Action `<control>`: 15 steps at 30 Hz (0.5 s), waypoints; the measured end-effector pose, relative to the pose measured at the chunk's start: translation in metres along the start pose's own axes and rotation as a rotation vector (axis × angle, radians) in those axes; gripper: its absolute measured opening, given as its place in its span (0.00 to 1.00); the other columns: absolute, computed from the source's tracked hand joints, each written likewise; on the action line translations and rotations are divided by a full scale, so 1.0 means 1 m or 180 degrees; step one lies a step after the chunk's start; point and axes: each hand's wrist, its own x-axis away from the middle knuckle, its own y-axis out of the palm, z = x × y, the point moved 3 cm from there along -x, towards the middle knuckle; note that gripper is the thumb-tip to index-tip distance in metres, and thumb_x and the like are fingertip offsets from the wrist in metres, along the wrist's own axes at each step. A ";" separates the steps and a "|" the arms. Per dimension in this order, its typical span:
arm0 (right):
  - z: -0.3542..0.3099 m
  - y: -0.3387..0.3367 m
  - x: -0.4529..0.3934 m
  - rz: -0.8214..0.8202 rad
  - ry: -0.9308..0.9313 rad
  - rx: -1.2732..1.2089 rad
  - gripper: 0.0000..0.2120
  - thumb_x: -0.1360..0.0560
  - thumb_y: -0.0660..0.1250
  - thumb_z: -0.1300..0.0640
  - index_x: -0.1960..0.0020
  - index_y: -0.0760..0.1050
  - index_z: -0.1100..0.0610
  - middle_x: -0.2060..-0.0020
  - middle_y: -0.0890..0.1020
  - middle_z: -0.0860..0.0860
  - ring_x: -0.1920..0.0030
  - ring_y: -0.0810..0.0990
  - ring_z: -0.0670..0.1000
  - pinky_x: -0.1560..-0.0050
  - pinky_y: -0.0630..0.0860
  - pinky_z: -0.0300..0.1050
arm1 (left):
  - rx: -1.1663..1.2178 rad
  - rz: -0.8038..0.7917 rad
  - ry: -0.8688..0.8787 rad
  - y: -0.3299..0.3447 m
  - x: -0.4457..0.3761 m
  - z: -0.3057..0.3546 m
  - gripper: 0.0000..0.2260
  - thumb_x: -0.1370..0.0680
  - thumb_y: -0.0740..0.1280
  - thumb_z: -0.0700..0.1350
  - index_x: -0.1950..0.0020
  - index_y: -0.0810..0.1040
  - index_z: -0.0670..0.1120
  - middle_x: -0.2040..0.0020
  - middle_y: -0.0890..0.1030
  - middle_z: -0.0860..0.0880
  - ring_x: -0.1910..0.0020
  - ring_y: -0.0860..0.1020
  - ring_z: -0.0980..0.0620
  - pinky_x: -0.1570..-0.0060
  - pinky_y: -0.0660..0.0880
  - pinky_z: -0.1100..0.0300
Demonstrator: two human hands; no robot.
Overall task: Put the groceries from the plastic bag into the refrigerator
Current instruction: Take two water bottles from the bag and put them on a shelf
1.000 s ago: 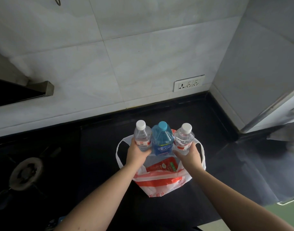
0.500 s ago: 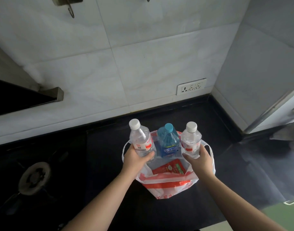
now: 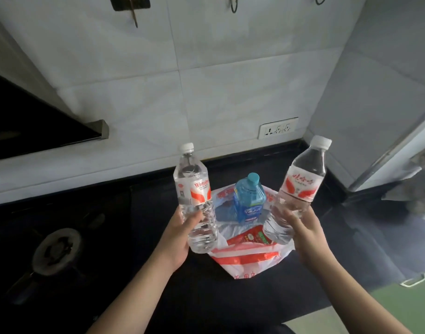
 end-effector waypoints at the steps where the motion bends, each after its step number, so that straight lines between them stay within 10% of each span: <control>1: -0.005 0.002 0.006 0.0020 0.0025 -0.0195 0.33 0.37 0.75 0.37 0.38 0.74 0.52 0.42 0.81 0.57 0.45 0.83 0.58 0.44 0.78 0.63 | 0.0106 -0.0047 -0.0016 -0.002 0.003 0.003 0.39 0.38 0.78 0.62 0.31 0.71 0.51 0.38 0.81 0.45 0.38 0.79 0.45 0.40 0.74 0.46; 9: -0.035 0.023 0.041 -0.0430 0.0295 -0.0896 0.45 0.43 0.79 0.46 0.32 0.67 0.59 0.41 0.80 0.59 0.42 0.80 0.64 0.44 0.77 0.63 | 0.0454 -0.0608 -0.0075 -0.011 0.032 0.017 0.47 0.42 0.80 0.63 0.30 0.70 0.44 0.37 0.80 0.41 0.38 0.79 0.42 0.44 0.78 0.50; 15: -0.042 0.045 0.058 -0.0843 0.0426 -0.1219 0.46 0.48 0.79 0.33 0.36 0.75 0.54 0.42 0.81 0.59 0.44 0.81 0.63 0.47 0.79 0.59 | 0.0657 -0.1278 0.0146 -0.007 0.056 0.030 0.43 0.37 0.79 0.59 0.27 0.68 0.43 0.33 0.76 0.38 0.33 0.75 0.39 0.41 0.75 0.51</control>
